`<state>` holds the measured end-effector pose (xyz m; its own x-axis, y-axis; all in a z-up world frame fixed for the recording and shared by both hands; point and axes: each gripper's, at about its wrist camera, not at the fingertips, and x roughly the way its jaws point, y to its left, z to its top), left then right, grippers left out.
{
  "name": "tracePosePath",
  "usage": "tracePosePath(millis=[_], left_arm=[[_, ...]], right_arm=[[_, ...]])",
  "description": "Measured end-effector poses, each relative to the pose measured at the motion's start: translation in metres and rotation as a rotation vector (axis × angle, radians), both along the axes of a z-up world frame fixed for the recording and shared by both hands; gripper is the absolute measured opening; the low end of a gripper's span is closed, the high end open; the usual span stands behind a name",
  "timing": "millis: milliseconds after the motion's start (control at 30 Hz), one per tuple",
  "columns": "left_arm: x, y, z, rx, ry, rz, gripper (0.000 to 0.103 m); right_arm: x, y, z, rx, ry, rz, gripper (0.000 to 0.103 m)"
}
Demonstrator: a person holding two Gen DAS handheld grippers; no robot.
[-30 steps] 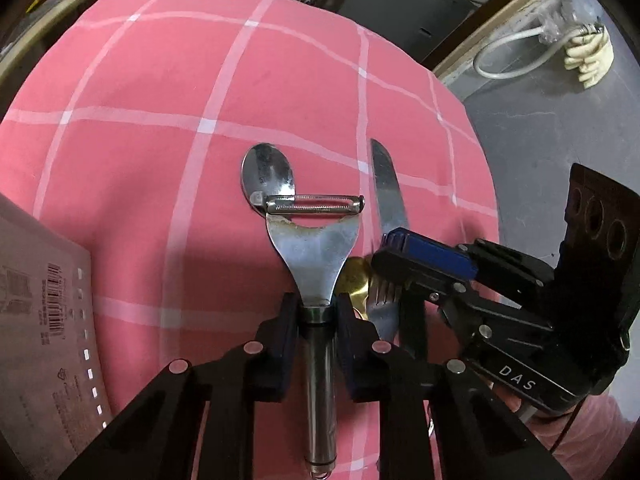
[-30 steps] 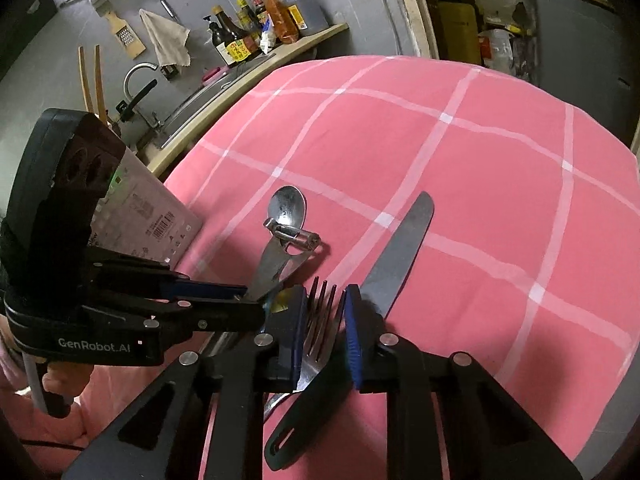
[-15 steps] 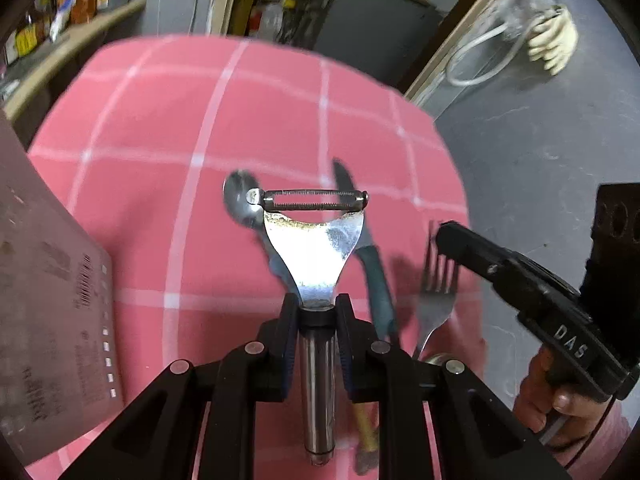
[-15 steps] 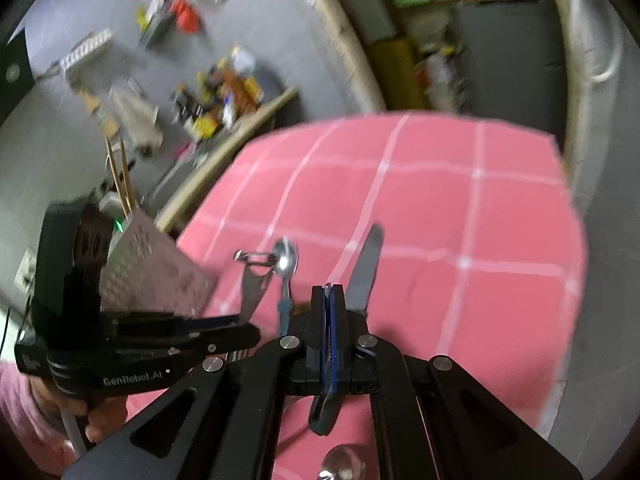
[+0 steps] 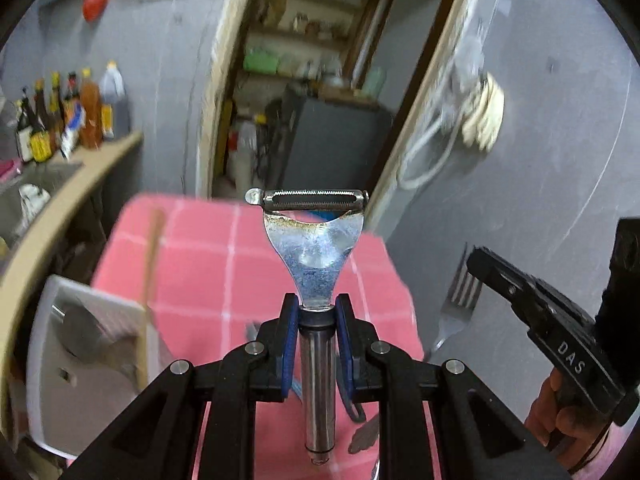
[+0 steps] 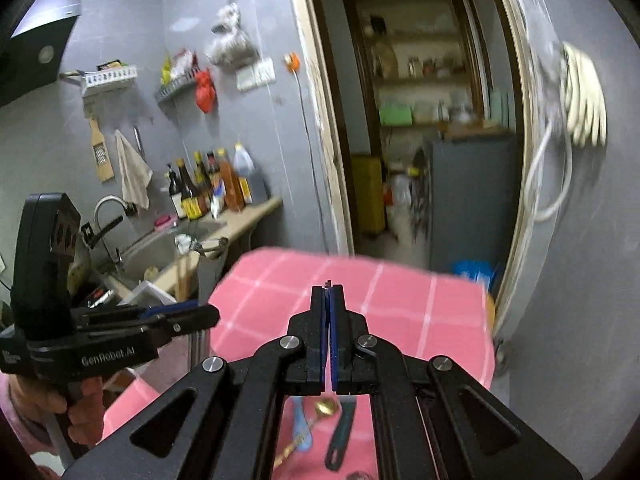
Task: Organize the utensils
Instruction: 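Lift the peeler in the left gripper and fork in the right gripper into the white holder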
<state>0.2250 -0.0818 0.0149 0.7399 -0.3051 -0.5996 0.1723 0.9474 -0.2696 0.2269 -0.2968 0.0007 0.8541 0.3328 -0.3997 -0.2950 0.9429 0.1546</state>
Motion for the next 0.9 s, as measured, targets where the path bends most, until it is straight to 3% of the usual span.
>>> tracePosePath(millis=[233,400,533,633,900], left_arm=[[-0.003,0.071,0.049,0.008,-0.172,0.102,0.017],[-0.009,0.119,0.058,-0.025,-0.272,0.149,0.017],[-0.018,0.139,0.047,-0.056,-0.327,0.144,0.017],[-0.019,0.144,0.032,-0.083,-0.319,0.12,0.018],[-0.017,0.146,-0.013,-0.085,-0.285,0.08,0.018]], right_arm=[[-0.011,0.055,0.062,0.021,-0.174,-0.012,0.002],[-0.016,0.106,0.082,0.018,-0.269,-0.013,0.002],[-0.019,0.152,0.08,-0.058,-0.314,0.0,0.002],[-0.024,0.184,0.074,-0.147,-0.322,0.018,0.002],[-0.026,0.23,0.041,-0.294,-0.228,0.074,0.002]])
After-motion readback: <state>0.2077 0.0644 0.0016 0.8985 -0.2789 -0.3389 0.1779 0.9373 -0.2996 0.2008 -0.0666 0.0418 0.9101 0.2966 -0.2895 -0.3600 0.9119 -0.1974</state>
